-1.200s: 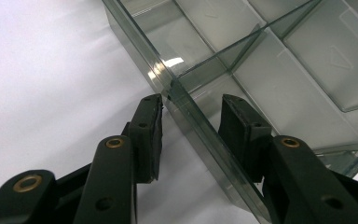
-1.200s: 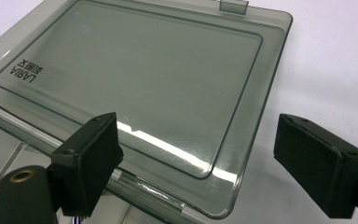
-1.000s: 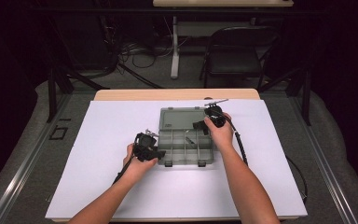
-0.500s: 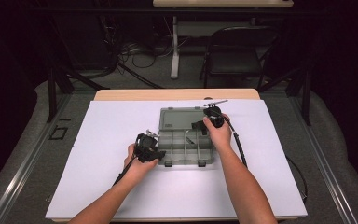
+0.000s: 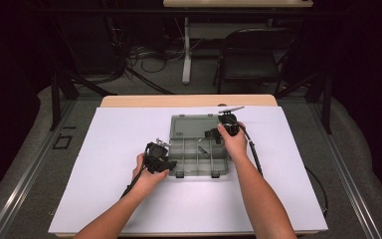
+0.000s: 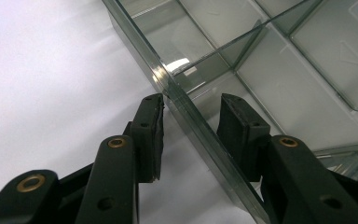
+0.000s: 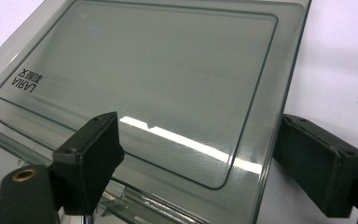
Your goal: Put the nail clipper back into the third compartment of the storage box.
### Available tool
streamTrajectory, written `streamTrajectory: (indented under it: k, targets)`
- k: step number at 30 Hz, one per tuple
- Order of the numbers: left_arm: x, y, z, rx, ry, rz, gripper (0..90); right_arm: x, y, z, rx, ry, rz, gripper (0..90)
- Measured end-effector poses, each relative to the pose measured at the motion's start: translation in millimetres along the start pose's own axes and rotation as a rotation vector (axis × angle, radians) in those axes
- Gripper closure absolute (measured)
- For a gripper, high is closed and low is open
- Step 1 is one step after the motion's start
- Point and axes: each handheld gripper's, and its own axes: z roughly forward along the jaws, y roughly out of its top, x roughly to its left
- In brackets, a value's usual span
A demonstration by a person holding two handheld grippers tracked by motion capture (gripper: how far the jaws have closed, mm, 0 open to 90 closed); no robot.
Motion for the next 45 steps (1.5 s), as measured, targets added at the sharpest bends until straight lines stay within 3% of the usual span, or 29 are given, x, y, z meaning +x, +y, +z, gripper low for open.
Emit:
streamTrajectory:
  k: [27,37,45]
  targets:
    - [-0.1,0.5,0.0,0.004,0.003,0.003,60.8,-0.6,1.0,-0.8,0.001,0.01,-0.008,17.1]
    - [-0.1,0.6,0.0,0.005,0.003,0.003,60.9,-1.9,3.4,-8.8,-0.031,0.002,-0.02,25.7]
    - [-0.4,0.7,0.1,0.005,0.006,0.002,60.9,-0.9,6.3,-18.7,-0.054,-0.022,-0.057,34.7]
